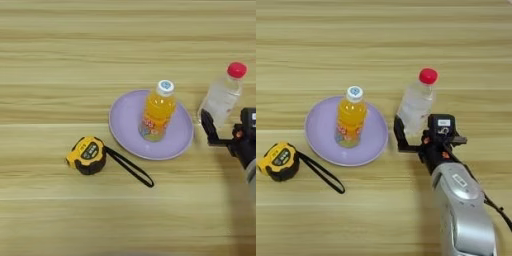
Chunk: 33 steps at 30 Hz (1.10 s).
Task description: Move the objects on the table
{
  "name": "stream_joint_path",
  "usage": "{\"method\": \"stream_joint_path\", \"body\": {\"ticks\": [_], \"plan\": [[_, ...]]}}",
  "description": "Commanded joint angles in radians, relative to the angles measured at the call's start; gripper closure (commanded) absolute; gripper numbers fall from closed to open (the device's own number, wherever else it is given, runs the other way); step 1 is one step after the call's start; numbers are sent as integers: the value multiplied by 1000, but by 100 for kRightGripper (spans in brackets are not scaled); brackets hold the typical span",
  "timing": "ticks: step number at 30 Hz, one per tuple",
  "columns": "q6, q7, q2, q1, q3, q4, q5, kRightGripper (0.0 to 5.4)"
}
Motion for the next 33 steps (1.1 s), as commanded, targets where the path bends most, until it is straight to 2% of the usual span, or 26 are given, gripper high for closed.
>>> {"method": "stream_joint_path", "body": {"ticks": [1,17,33], "plan": [[-30,-1,-38,-93,-7,-2,-4,6],[-42,-11,-65,-263,7,158,-35,6],[-86,-20,-75,-350,-10,313,-41,6]]}}
